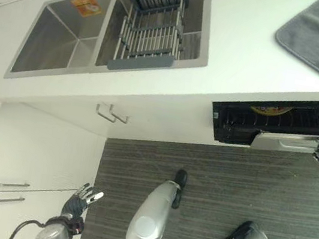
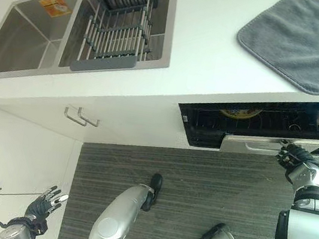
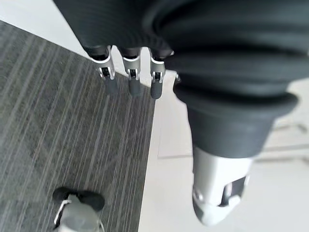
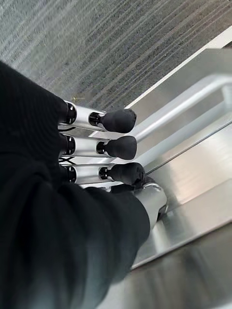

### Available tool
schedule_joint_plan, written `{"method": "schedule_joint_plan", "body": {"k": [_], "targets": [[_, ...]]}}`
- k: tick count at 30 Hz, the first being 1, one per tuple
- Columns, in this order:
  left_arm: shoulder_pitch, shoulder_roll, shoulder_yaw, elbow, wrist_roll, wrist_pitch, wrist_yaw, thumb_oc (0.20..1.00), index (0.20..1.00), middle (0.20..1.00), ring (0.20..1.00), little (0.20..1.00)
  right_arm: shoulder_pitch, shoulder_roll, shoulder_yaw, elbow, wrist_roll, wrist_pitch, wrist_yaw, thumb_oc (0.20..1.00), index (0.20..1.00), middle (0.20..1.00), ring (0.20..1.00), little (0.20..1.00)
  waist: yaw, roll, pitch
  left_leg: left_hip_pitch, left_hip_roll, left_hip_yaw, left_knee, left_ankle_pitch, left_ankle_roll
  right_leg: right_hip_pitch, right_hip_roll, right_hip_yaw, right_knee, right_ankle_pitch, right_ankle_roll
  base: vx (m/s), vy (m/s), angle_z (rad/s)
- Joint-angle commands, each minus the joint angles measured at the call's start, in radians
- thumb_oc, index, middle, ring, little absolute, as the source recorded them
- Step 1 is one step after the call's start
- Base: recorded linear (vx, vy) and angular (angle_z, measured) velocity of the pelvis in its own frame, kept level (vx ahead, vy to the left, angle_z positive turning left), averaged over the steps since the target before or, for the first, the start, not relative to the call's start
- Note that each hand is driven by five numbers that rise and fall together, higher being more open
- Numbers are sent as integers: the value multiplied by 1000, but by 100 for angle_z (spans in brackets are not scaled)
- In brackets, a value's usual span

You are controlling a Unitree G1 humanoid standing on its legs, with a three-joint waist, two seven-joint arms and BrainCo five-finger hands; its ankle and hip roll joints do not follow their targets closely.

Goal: Place the dishes in the dishwasher.

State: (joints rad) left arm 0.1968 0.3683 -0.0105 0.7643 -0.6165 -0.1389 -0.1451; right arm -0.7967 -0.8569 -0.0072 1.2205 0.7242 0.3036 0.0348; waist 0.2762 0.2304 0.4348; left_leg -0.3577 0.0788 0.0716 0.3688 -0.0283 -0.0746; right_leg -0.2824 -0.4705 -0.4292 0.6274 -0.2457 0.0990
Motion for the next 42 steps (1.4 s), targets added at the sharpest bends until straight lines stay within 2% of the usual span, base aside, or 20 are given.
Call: {"method": "schedule_joint_plan", "body": {"k": [1,5,9,14,19,22,24,26,29,31,33,36,38,41,42], "targets": [[33,73,14,51,-12,-12,-5,1000,1000,1000,1000,1000,-237,-42,47,-45,-39,-48,42,200,200,200,200,200,68,19,-47,17,44,-47,-105,104,-51,22,-25,23,37,1,12,183,81,32],[55,66,44,105,2,-11,-7,1000,1000,1000,1000,1000,-319,-106,85,-15,-88,-37,34,200,200,200,200,200,95,53,-46,13,12,-62,-143,137,-49,30,-44,2,60,-20,12,126,91,22],[68,61,100,206,55,1,-20,1000,1000,1000,1000,1000,-425,-179,135,5,-115,-37,23,200,200,200,200,200,122,86,-49,3,-22,-80,-160,157,-43,18,-83,-9,124,-55,6,108,135,15],[79,67,123,235,88,21,-50,1000,1000,1000,1000,1000,-481,-219,167,10,-140,-22,42,200,200,200,200,200,134,94,-53,-7,-44,-79,-137,150,-39,14,-127,-11,178,-74,4,73,101,14],[98,61,126,212,81,13,-84,1000,1000,1000,1000,1000,-469,-231,168,15,-189,3,80,200,200,200,200,200,133,95,-45,-1,-49,-70,-112,135,-36,39,-136,-17,171,-75,1,25,66,1],[108,44,120,183,87,5,-90,1000,1000,1000,1000,1000,-417,-231,137,10,-197,-16,119,200,200,200,200,200,133,93,-40,11,-48,-69,-116,135,-37,72,-123,-32,140,-67,-3,22,59,-1],[117,30,121,168,87,-11,-102,1000,1000,1000,1000,1000,-339,-213,105,-11,-250,-92,140,200,200,200,200,200,128,84,-33,22,-40,-68,-132,142,-39,99,-103,-44,102,-54,-3,26,60,-1],[120,25,124,137,90,-16,-114,1000,1000,1000,1000,1000,-224,-186,63,-84,-221,-143,124,200,200,200,200,200,118,69,-19,32,-29,-66,-159,154,-40,119,-77,-51,58,-35,-1,-28,-21,-4],[126,28,125,84,86,-31,-120,1000,1000,1000,1000,1000,-29,-114,-19,-225,-163,-177,86,200,200,200,200,200,102,35,1,40,-12,-60,-183,162,-38,137,-46,-61,2,-1,4,-93,-101,-6],[130,35,124,37,51,-55,-119,1000,1000,1000,1000,1000,124,-43,-69,-322,-177,-238,57,200,200,200,200,200,84,4,20,46,9,-57,-200,164,-38,156,-6,-59,-65,30,9,-163,-132,-4],[136,38,128,7,23,-68,-107,1000,1000,1000,1000,1000,207,-12,-87,-383,-184,-282,32,200,200,200,200,200,73,-19,29,50,22,-55,-212,166,-39,176,19,-58,-116,50,13,-111,-111,-18],[138,53,153,-22,-2,-89,-102,1000,1000,1000,1000,1000,365,73,-127,-475,-167,-388,12,200,200,200,200,200,60,-72,26,65,51,-48,-244,167,-44,237,71,-64,-242,102,25,-95,-154,-19],[134,65,166,-35,-17,-105,-116,1000,1000,1000,1000,1000,450,135,-129,-557,-204,-455,-16,200,200,200,200,200,49,-114,15,85,70,-35,-276,163,-50,300,114,-66,-373,155,46,-112,-99,-20],[134,60,167,-37,-19,-134,-129,1000,1000,1000,1000,1000,518,191,-129,-610,-209,-467,-22,200,200,200,200,200,36,-158,-2,97,76,-13,-284,148,-50,349,138,-60,-473,207,68,-66,12,-12],[134,56,165,-39,-13,-146,-132,1000,1000,1000,1000,1000,541,209,-134,-613,-198,-458,-7,388,388,388,388,388,34,-173,-10,100,75,-6,-281,138,-49,364,142,-60,-504,226,75,-34,82,-16]]}}
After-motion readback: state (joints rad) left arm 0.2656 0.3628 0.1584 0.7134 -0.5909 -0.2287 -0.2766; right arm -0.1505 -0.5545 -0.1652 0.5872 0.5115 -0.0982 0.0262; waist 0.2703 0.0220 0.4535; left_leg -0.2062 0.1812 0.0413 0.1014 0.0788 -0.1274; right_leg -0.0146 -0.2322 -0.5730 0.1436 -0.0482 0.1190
